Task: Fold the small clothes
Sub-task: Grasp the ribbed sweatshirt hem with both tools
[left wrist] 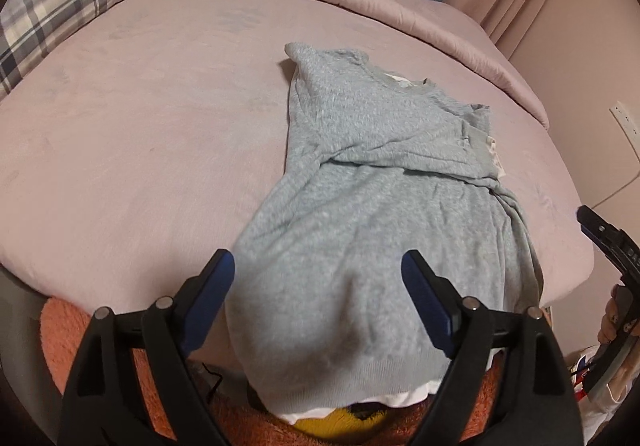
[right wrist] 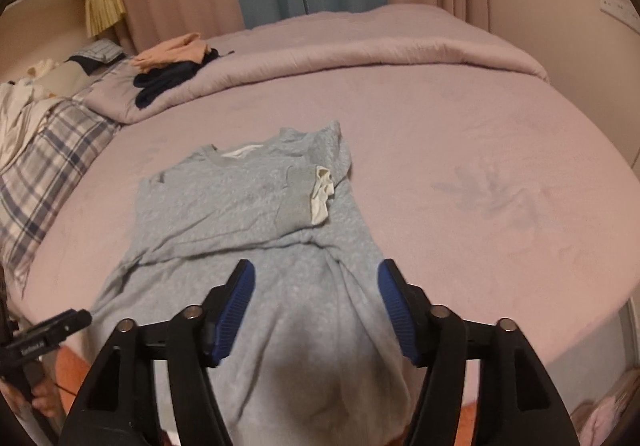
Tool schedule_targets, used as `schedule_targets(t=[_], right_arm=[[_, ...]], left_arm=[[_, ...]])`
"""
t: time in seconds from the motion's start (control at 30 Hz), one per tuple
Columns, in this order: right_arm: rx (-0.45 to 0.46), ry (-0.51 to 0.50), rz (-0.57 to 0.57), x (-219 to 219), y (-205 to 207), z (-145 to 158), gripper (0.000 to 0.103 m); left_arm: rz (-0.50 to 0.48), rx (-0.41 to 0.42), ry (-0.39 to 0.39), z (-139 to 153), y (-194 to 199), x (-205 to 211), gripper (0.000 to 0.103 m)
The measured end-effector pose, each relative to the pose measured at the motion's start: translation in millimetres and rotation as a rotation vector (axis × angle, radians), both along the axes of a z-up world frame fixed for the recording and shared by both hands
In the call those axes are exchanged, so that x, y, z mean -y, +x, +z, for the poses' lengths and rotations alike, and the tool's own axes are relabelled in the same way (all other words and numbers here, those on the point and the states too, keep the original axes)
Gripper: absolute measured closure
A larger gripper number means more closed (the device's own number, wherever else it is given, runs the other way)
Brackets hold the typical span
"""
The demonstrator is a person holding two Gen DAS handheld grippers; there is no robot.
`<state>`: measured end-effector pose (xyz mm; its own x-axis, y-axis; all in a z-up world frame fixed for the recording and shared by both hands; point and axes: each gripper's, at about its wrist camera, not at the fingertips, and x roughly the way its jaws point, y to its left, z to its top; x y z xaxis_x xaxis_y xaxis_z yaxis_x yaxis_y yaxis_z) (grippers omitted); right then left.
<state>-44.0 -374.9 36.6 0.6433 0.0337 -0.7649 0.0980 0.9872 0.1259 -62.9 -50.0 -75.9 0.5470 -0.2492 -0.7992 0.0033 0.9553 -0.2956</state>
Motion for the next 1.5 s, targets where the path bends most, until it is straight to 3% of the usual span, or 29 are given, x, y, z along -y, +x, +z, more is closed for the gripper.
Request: schedule_targets(t=[0.23,0.73,1.07,1.5], right_arm=[[0.028,0.023,0.006,-3.5,-34.4,-6.2,0.026],[-0.089,0.059,-0.048,7.5,-63.3,-62.9,0.026],[-0.163,0.062,-0.059,14.8,-79.3,-85.4,0.026],[-0.229,0.158,-0.023,16.5,-85.3,-109.7,0.029]], left_arm=[[-0.007,-0.025,-0.006,-20.2,-22.8,2.4,0.017],[-0.012,-0.101,-0.012,-58.8,-34.8,5.1,0.019],[-0.045,-0.143,-0.035,-73.1,-37.2,14.2,0.02],[-0.036,-0.153,-0.091,-76.5,-41.3,4.7,0.03]])
